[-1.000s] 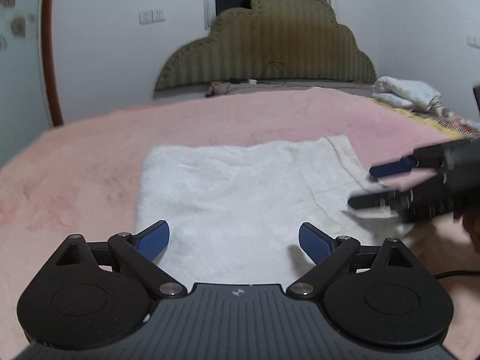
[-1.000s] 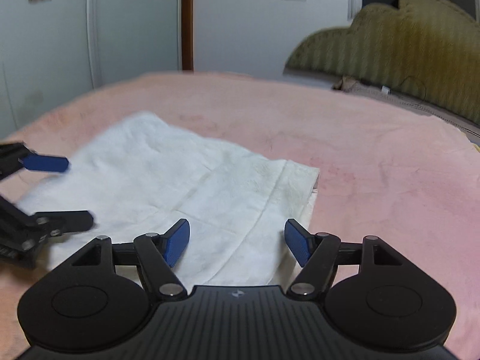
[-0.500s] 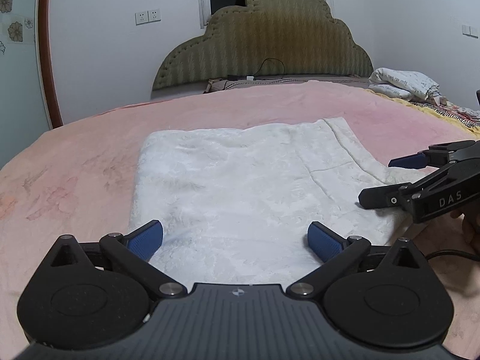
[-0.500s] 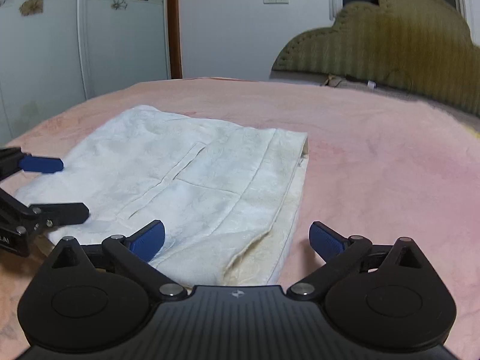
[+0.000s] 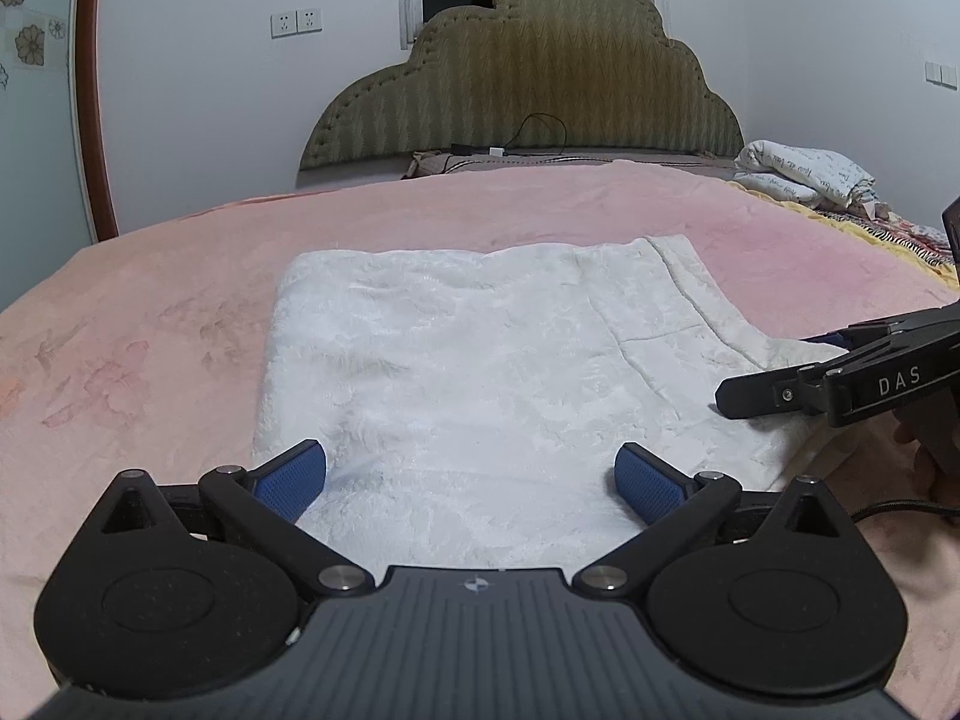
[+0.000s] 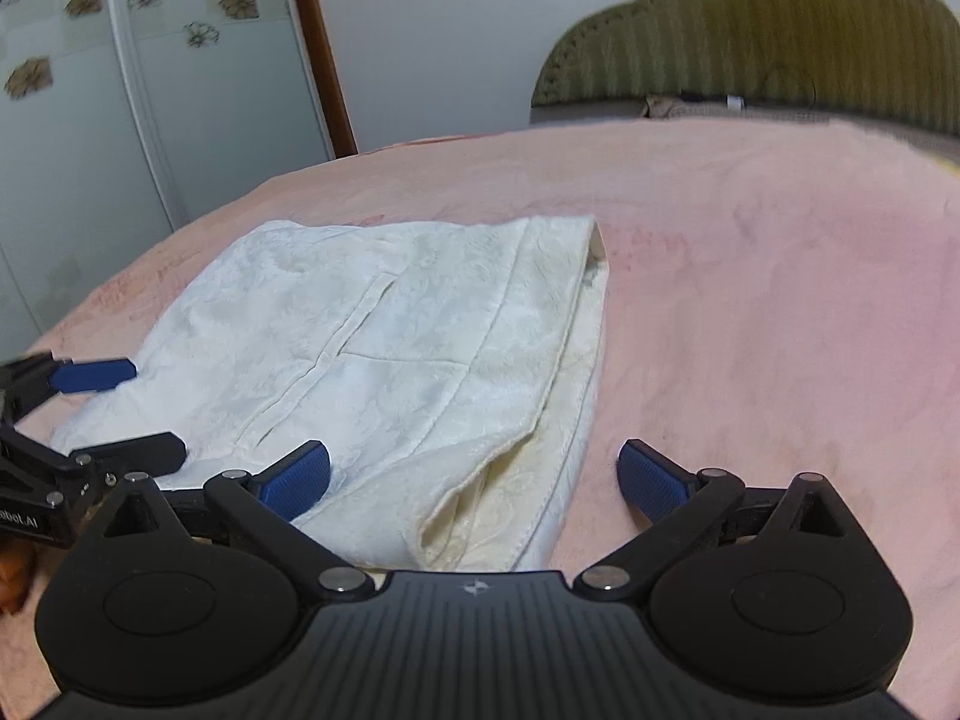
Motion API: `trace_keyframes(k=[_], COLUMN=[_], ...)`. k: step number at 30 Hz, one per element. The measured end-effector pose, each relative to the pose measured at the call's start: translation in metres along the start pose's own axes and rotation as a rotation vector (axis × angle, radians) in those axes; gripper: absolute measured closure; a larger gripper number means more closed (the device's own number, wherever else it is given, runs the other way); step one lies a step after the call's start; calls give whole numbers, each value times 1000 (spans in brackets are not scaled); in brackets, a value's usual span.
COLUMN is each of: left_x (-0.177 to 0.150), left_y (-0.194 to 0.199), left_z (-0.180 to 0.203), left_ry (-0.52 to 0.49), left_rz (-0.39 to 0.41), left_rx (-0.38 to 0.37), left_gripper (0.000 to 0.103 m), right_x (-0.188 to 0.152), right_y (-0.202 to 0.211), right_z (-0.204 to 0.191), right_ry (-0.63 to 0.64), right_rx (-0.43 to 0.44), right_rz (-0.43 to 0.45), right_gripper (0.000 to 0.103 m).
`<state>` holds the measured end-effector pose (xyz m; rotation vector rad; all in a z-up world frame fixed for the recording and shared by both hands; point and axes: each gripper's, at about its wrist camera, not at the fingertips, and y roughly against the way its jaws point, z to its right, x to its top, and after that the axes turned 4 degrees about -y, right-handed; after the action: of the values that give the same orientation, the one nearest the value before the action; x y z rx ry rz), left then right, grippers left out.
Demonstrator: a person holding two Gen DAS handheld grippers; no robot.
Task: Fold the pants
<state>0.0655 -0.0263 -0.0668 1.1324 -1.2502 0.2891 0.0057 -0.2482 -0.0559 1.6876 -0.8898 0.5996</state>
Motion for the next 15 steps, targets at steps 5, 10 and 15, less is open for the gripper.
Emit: trace_keyframes(k=[5, 10, 15], left_x=[0, 9, 20], left_y=[10, 19, -4], left_z=[1, -19, -78], left_ry=[1, -21, 161], left_rz=[43, 89, -26], left_rx=[62, 149, 7], left_gripper=[0, 0, 0], right_x=[0, 3, 12], right_y=[0, 0, -4], right_z=[-3, 2, 10], right_ry=[0, -30, -48], right_rx=[-8, 17, 151], right_rz=[1, -8, -59], right_gripper=[0, 0, 0])
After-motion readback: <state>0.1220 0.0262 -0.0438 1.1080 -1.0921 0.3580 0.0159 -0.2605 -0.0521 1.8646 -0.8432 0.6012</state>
